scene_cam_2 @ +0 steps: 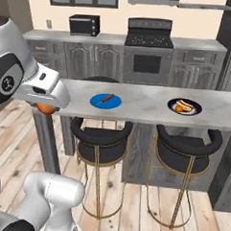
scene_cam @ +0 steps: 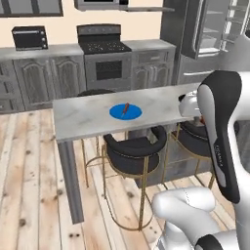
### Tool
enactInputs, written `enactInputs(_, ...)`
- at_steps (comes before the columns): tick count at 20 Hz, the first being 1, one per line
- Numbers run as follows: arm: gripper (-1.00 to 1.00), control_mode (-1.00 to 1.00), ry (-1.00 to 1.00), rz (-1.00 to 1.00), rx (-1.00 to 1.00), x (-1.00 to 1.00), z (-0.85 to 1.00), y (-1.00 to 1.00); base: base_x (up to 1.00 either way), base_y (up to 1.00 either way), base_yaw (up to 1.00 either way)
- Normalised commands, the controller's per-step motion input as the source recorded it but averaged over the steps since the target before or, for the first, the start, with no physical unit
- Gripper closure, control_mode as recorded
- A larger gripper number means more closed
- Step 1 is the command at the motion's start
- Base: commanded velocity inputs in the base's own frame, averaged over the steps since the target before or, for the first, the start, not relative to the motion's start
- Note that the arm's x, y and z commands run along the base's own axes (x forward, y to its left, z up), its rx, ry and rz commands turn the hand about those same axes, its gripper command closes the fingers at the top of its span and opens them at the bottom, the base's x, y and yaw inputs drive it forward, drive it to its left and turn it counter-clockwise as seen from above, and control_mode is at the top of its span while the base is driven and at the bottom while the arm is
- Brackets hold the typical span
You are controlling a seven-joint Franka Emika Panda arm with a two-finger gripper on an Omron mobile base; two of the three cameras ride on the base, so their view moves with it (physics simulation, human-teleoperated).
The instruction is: Pick up the tangerine and peach from the fridge and place one fruit on each plate on the dining counter.
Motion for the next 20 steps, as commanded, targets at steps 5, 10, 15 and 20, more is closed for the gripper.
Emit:
enactInputs(5, 1.0, 1.0, 0.0, 0.0, 0.0, 0.0, 0.0, 0.0, 0.29, 0.92, -0.41)
enactInputs(10, 1.0, 1.0, 0.0, 0.0, 0.0, 0.0, 0.0, 0.0, 0.6, 0.87, -0.46)
enactInputs(15, 1.0, 1.0, 0.0, 0.0, 0.0, 0.0, 0.0, 0.0, 0.78, 0.57, -0.46)
enactInputs(20, 1.0, 1.0, 0.0, 0.0, 0.0, 0.0, 0.0, 0.0, 0.48, 0.41, -0.19)
